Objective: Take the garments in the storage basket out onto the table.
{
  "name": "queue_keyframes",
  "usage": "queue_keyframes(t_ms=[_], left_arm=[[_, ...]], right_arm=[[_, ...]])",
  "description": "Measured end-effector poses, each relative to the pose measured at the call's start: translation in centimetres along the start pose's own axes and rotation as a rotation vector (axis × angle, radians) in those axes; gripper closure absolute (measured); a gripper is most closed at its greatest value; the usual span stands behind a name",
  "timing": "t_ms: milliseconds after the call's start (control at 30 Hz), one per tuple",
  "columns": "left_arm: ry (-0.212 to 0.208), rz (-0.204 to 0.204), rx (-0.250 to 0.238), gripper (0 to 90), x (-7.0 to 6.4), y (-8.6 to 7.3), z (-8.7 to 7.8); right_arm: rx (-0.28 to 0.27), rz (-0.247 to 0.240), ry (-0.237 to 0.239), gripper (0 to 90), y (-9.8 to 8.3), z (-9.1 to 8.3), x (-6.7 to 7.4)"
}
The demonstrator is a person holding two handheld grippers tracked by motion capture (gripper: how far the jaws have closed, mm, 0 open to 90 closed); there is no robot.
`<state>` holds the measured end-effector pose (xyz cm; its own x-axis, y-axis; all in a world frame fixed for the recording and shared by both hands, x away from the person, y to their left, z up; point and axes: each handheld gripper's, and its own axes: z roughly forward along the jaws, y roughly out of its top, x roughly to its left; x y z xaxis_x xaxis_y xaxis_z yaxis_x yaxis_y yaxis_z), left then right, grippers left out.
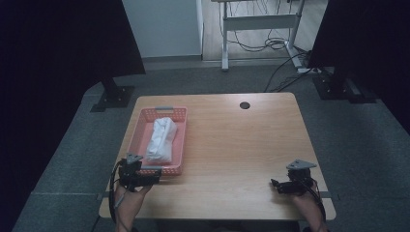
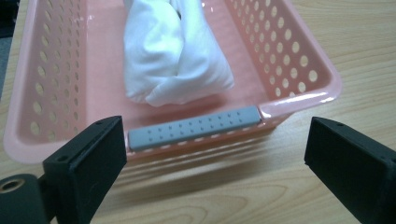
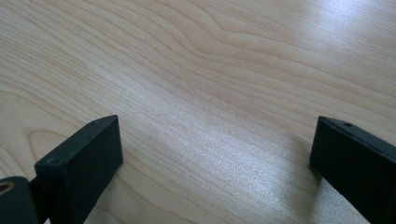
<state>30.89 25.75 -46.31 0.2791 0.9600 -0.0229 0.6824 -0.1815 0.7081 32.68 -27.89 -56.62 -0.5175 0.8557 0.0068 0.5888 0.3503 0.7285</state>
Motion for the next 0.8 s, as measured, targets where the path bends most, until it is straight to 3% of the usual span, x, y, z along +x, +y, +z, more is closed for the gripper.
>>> queue_keyframes(t_ms=[800], left_arm=[[0.01,0.006,0.0,5.6,0.2,3.1,2.2]], right_arm=[[0.0,-0.001,0.001,2.1,0.0,0.0,0.0]])
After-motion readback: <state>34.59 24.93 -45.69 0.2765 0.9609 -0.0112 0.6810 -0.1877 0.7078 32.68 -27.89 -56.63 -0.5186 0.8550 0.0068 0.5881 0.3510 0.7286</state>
